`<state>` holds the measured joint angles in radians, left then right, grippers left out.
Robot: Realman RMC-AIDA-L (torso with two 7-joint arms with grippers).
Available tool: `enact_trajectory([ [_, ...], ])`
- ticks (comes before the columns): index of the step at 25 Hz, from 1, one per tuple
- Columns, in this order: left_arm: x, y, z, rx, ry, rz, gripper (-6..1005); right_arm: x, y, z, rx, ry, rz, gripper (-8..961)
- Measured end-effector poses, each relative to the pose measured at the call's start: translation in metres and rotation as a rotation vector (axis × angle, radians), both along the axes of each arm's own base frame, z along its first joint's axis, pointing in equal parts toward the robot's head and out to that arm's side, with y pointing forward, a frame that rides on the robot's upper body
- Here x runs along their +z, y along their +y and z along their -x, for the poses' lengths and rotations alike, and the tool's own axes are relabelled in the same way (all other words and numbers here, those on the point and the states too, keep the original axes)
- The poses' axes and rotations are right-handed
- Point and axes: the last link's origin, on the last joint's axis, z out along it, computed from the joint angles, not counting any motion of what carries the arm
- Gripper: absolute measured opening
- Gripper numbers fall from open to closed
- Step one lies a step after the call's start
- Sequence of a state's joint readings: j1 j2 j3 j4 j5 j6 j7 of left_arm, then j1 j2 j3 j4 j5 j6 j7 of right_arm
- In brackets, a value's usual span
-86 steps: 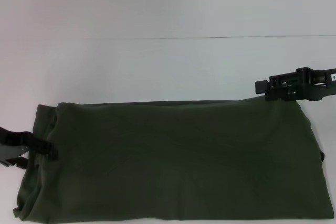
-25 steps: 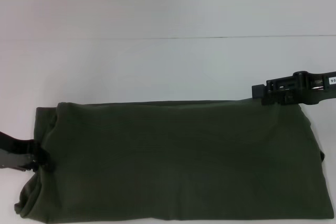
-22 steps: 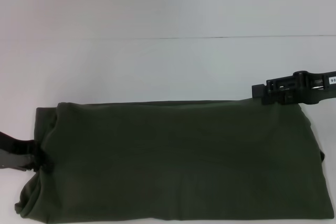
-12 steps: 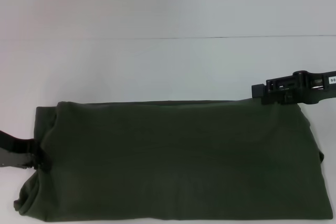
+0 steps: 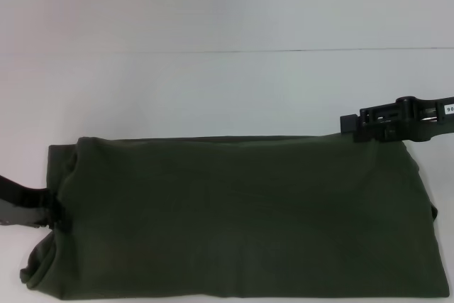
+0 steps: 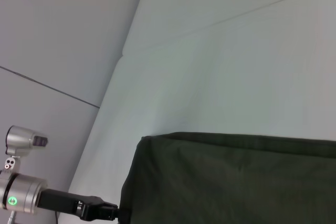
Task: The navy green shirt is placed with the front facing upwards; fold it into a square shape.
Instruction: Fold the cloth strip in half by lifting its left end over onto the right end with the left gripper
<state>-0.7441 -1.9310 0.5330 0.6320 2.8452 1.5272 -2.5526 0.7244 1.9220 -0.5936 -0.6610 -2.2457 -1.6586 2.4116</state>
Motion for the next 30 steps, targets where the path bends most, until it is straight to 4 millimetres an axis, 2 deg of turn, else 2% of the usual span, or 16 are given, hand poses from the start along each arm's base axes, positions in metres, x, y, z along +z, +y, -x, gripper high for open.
enact_trajectory([
  [12, 0.007, 0.006, -0.013, -0.044, -0.031, -0.019, 61, -0.004, -0.001, 0.002, 0.021, -0.011, 0.014, 574],
  [17, 0.009, 0.006, -0.019, -0.052, -0.051, -0.016, 61, -0.019, -0.005, 0.011, 0.13, -0.056, 0.07, 563],
  [20, 0.01, 0.005, -0.02, -0.054, -0.054, -0.009, 61, -0.02, -0.003, 0.015, 0.197, -0.077, 0.06, 556],
  [25, 0.016, 0.002, -0.022, -0.053, -0.064, -0.005, 61, -0.013, 0.005, 0.023, 0.283, -0.145, 0.039, 467],
  [30, 0.021, 0.002, -0.028, -0.066, -0.094, -0.01, 61, -0.037, 0.005, 0.04, 0.395, -0.198, 0.104, 379],
])
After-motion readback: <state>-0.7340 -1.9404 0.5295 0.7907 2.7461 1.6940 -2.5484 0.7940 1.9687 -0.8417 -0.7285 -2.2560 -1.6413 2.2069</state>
